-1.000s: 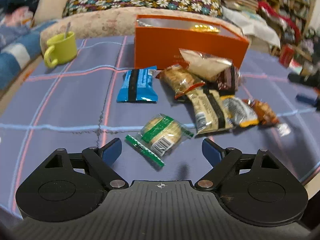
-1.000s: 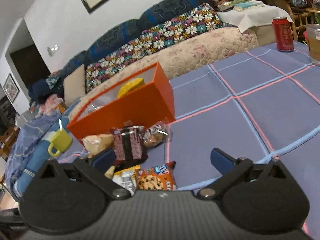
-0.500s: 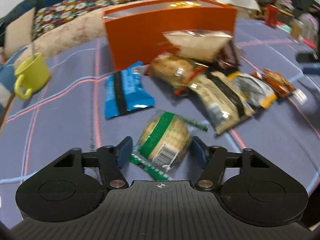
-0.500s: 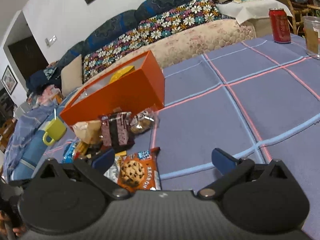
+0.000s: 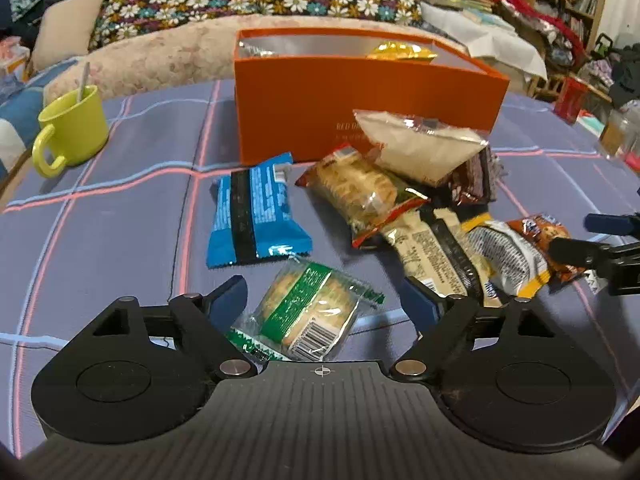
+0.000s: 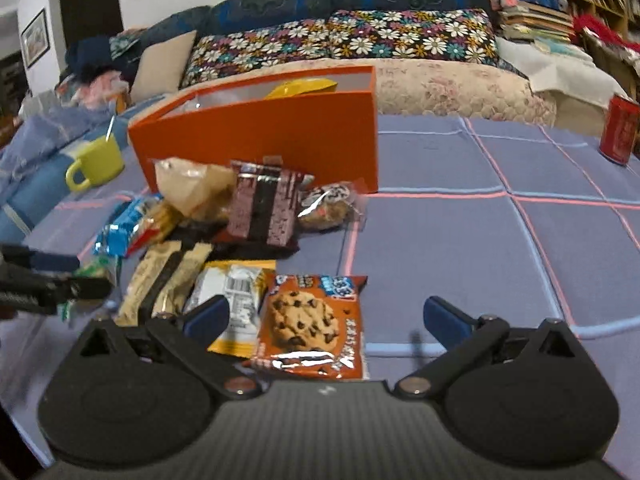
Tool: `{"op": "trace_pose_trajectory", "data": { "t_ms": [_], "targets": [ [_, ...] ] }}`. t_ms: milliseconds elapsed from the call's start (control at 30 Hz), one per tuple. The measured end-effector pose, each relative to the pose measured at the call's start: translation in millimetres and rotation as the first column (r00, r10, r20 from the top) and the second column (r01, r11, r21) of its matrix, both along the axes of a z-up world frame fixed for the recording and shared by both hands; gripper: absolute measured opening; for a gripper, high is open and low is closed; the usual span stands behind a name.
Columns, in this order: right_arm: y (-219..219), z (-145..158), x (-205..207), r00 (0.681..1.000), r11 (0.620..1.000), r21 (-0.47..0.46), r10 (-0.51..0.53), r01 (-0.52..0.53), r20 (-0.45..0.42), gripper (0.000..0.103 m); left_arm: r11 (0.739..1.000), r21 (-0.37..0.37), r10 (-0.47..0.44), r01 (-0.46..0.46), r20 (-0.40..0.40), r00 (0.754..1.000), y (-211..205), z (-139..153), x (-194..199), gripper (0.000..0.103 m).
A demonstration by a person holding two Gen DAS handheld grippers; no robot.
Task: Organize snacks
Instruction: 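Reach the left tool to the green-banded biscuit while the right tool reaches the cookie packet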
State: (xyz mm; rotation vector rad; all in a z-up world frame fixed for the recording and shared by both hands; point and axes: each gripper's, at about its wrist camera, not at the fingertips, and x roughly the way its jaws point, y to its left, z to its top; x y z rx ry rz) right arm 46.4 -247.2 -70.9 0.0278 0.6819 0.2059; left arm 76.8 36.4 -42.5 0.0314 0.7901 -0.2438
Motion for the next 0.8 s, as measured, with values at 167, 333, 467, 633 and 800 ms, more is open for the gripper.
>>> {"op": "trace_pose_trajectory", "data": {
  "t_ms": [167,333,467,633,800],
  "targets": [
    [-6.5,-10.5,9.3,0.999,1.0,0.009,-0.013,0.013,-0.029,0.053,0.999,0.038,-0.009,0.007,0.035,0.999,-3.5,2.8,-8.0,0.058],
    [-24.2,-10.5,9.4,0.997,0.997,0.016,-0.075,0.076,-0.03,0.052,0.996,0.086,-0.019,0.015,0.045,0.999,-4.5,0.4,-9.8,0.059],
    [-40.5,-9.6,4.3,0.992,0.992,0.036,-0.12,0.121,-0.033,0.065,0.995,0.103,0.003,-0.006,0.025,1.0,-0.7,-5.3,-5.4,0.06],
    [-48.1,-10.4,1.8,0.988,0.984,0.094,-0.145,0.149,-0.05,0.096,0.995,0.1,0.02,-0.018,-0.013,1.0,0.7,-13.4,0.8,0.059],
    [-50.4,-11.2,3.8,0.985,0.979,0.119,-0.159,0.166,-0.064,0.103,0.994,0.104,0.024,-0.019,-0.045,0.999,0.5,-20.5,3.0,0.065]
  ]
}}
